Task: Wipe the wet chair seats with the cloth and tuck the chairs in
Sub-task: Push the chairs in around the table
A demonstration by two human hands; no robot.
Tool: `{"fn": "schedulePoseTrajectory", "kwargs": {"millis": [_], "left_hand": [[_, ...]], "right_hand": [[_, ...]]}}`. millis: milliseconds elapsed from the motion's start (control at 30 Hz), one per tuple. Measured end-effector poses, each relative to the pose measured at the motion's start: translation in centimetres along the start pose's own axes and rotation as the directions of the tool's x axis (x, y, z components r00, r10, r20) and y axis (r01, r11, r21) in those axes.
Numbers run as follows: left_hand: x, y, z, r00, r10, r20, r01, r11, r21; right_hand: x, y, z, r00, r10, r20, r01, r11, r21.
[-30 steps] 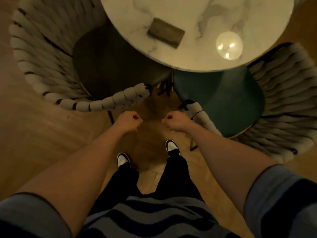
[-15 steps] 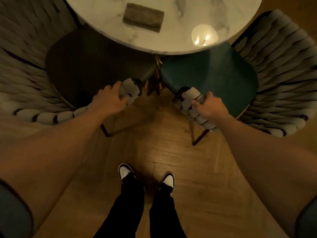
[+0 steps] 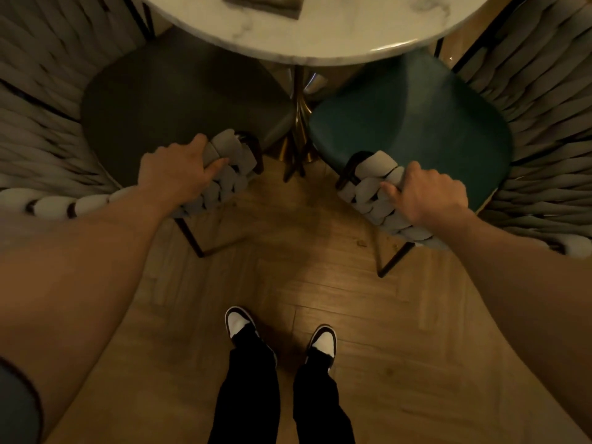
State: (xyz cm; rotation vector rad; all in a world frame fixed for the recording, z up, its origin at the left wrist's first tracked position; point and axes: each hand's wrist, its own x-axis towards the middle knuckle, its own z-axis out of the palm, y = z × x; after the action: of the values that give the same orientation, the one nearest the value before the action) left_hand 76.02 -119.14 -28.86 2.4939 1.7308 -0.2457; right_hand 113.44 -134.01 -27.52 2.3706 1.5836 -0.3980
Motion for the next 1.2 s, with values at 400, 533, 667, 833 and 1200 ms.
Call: {"fn": "schedulePoseTrajectory", "kwargs": {"millis": [400, 533, 667, 833, 1200], "left_hand": [[-3.8, -0.2, -0.4, 0.995, -0.080, 0.054, 0.079, 0.997, 0.010], [-1.7, 1.0, -0.9, 0.997, -0.074, 0.014, 0.074, 0.997, -0.019], [-0.1, 1.5, -1.2, 0.997, -0.076, -0.003, 0.076, 0.997, -0.003], [-1.8, 0.2, -0.6, 0.996, -0.078, 0.032, 0.078, 0.997, 0.000], [-3.2, -1.9, -0.5, 0.983, -0.154, 0.097, 0.149, 0.987, 0.062]], "right_hand": [[-2.7, 3.2, 1.6, 0.999, -0.028, -0.044, 0.023, 0.992, -0.127], [-0.6, 2.4, 0.7, 0.999, -0.012, -0.047, 0.008, 0.996, -0.084], [0.8, 2.0, 0.2, 0.999, -0.015, -0.043, 0.013, 0.999, -0.036], [-0.4, 3.2, 0.9, 0.999, -0.009, -0.045, 0.006, 0.998, -0.064], [0.2, 4.6, 1.0, 0.998, -0.023, -0.061, 0.016, 0.994, -0.105]]}}
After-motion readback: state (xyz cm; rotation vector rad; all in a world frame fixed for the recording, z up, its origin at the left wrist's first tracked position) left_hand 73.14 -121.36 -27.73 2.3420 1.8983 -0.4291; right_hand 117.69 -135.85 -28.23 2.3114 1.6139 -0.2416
